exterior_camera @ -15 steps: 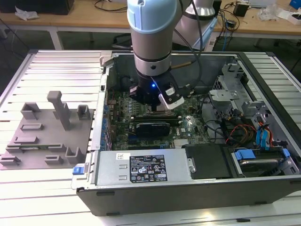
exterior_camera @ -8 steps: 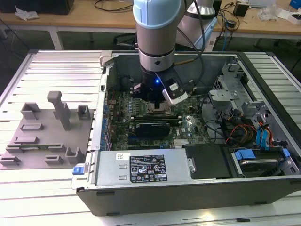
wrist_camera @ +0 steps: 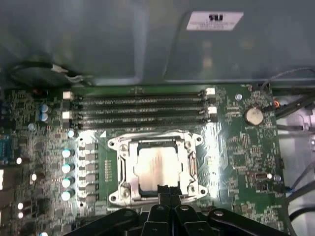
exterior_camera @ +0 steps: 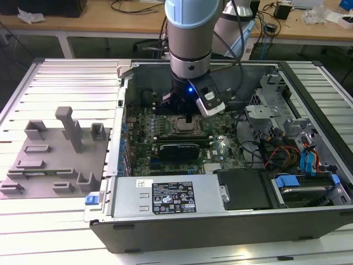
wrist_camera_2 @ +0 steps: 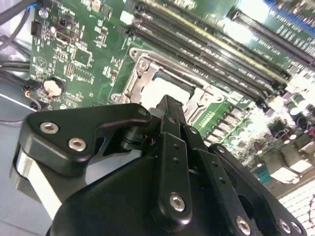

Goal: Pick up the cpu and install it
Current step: 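Install the second cpu locking lever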

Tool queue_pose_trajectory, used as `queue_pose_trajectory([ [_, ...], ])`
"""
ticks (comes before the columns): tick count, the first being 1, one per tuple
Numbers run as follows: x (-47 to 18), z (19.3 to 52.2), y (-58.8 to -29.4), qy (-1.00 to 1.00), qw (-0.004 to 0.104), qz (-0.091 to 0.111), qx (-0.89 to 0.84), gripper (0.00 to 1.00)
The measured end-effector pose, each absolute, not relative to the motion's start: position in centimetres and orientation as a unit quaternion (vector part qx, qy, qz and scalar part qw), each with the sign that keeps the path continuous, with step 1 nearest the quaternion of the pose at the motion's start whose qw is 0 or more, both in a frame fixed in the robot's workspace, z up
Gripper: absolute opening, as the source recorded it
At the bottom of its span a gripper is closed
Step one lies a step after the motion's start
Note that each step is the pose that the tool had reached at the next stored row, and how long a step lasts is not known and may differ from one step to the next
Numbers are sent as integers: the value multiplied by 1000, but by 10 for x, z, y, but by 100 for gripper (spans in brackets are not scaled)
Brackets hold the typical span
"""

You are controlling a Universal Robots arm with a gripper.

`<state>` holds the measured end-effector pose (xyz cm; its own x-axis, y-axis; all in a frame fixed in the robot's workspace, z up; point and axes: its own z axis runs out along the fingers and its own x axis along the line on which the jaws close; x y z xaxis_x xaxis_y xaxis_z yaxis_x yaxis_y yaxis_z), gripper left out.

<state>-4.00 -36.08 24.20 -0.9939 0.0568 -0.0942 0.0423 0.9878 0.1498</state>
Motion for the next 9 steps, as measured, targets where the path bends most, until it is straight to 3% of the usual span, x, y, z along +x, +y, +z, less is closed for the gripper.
queue_pose_trajectory([
  [9,-40,245,-361,996,49,74,25,11],
])
